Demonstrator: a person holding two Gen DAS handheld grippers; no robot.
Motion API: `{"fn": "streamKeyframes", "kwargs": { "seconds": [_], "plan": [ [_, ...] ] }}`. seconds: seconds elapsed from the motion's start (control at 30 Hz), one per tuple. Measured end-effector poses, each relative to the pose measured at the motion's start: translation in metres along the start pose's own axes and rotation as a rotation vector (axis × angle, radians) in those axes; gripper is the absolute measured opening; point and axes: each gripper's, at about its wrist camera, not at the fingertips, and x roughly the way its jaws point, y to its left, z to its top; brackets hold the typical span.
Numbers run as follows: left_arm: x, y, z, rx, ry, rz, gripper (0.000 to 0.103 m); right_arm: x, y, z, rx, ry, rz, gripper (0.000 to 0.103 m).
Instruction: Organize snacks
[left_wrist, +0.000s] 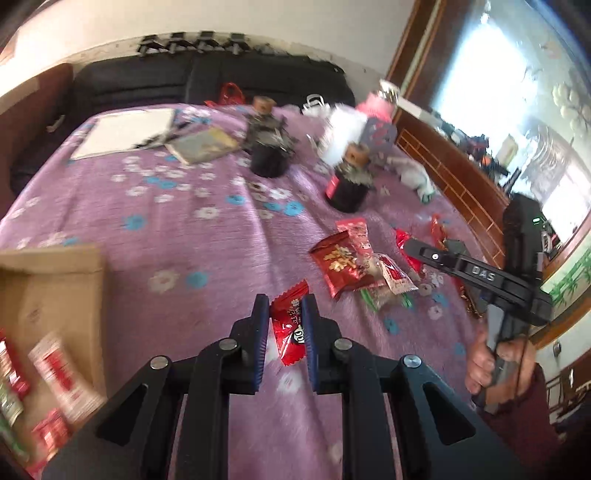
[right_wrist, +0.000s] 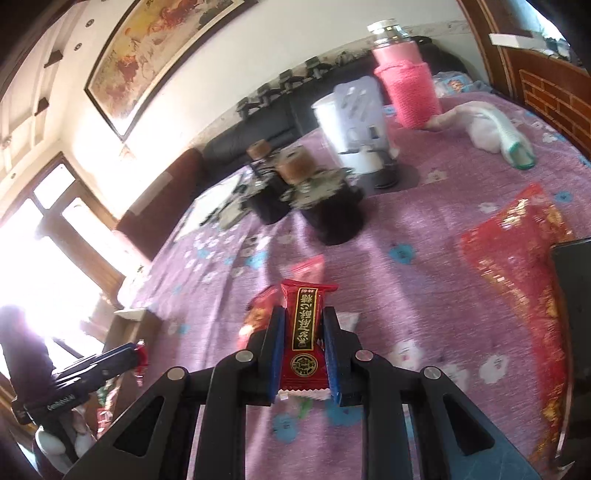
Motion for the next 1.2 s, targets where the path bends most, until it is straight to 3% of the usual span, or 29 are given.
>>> {"fn": "streamKeyframes", "kwargs": {
  "seconds": [0.23, 0.43, 0.8, 1.0, 1.2],
  "plan": [
    [-0.078, 0.055, -0.027, -0.081, -0.068, 0.046, 0.015, 0.002, 0.047, -0.019, -0.062, 0.044, 0.022, 0.020],
    [-0.112, 0.112, -0.036, -0.150, -0.103, 0.125, 0.015, 0.009, 0.127, -0.043, -0.163, 0.097, 0.071, 0.020],
    [-0.115, 0.203, -0.056, -0.290, -0.077, 0.216, 0.015, 0.085, 0.296, -0.079, -0.409, 0.240, 0.132, 0.020],
    [-0.105, 0.218, -0.076, -0.298, -0.028, 0.257, 0.016, 0.140, 0.336, -0.095, -0.476, 0.296, 0.080, 0.020],
    [-0.100, 0.229, -0.083, -0.328, -0.007, 0.270, 0.016, 0.178, 0.345, -0.102, -0.479, 0.318, 0.026, 0.020]
  ]
}}
